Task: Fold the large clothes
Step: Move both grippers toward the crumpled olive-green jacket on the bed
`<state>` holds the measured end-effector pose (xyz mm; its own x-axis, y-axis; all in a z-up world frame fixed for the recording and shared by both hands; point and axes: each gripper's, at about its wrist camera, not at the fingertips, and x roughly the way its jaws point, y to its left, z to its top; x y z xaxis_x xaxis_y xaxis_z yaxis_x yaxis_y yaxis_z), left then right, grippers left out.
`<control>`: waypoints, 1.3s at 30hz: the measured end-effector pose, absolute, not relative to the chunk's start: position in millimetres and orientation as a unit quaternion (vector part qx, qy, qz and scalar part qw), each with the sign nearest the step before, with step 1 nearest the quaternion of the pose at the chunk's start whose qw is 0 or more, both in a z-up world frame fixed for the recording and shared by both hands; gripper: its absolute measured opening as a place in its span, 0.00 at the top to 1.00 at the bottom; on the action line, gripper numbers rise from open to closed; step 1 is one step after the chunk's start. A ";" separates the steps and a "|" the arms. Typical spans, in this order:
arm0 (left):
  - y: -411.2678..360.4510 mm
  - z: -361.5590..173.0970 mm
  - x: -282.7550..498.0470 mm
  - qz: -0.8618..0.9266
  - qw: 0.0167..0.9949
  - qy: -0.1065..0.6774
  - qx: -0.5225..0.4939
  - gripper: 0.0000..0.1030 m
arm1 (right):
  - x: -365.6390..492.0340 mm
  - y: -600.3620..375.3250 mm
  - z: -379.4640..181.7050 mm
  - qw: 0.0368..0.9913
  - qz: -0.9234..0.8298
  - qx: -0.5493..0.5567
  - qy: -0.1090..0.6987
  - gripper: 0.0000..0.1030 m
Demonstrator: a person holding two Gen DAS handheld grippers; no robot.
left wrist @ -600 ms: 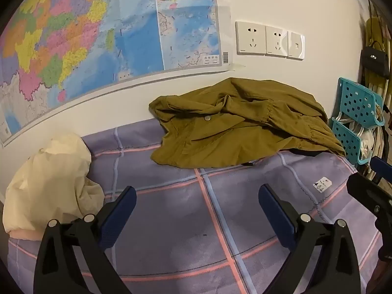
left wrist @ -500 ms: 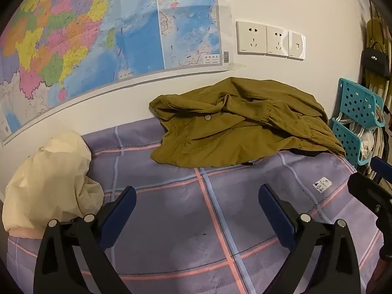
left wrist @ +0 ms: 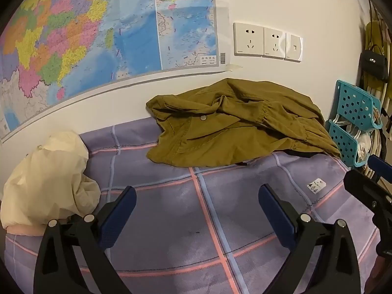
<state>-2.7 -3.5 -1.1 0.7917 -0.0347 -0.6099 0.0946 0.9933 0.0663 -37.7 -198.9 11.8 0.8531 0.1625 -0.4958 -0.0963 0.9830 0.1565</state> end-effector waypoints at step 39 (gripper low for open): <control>-4.0 -4.2 6.7 -0.032 0.941 0.335 0.032 0.06 | -28.2 -200.1 14.2 0.961 0.072 0.049 0.262 0.05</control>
<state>6.7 -4.0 -4.2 0.7730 -0.0397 -0.6331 0.0821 0.9959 0.0378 -28.2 -200.1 14.2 0.8521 0.1644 -0.4969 -0.1125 0.9847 0.1329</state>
